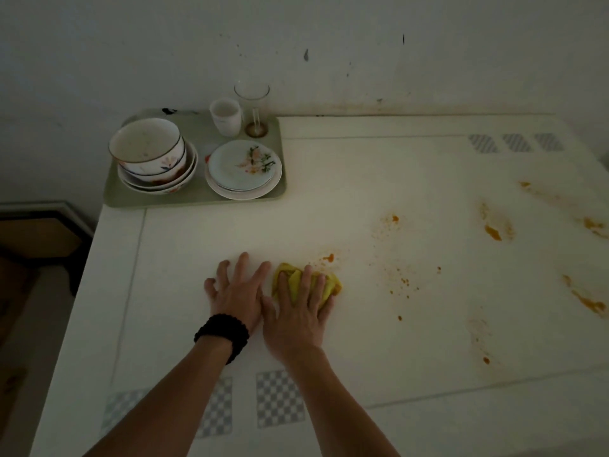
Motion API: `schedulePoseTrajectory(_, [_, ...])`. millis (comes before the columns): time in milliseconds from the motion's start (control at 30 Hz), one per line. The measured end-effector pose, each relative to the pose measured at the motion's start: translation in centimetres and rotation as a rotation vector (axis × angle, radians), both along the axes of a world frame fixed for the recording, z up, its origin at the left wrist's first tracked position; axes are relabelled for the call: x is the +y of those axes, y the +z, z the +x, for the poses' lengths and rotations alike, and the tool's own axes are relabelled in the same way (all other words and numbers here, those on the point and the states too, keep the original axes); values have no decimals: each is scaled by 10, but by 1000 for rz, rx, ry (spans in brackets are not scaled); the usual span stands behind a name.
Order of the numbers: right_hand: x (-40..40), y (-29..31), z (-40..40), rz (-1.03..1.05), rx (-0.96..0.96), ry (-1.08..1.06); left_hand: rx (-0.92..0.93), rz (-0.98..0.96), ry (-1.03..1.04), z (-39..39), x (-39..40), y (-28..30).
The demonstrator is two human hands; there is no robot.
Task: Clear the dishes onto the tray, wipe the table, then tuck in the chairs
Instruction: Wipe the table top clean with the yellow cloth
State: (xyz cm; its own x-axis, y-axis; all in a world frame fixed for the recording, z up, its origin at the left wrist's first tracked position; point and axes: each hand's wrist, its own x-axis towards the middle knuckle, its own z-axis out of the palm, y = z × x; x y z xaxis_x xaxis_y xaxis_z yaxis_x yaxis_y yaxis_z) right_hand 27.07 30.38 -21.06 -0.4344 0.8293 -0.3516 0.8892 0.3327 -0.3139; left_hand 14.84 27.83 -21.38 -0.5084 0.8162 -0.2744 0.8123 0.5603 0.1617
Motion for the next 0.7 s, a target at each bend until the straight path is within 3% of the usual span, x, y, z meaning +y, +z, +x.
schedulePoseTrajectory(133, [28, -4, -16, -9, 40, -253, 5, 15, -22, -5, 16, -1])
schedulePoseTrajectory(200, [46, -5, -12, -6, 20, -265, 9, 45, -24, -7, 24, -4])
schedulePoseTrajectory(433, [126, 0, 10, 17, -29, 95, 11, 111, -39, -29, 54, -6])
schedulePoseTrajectory(700, [139, -1, -51, 71, -20, 355, -41, 296, 128, -68, 68, -7])
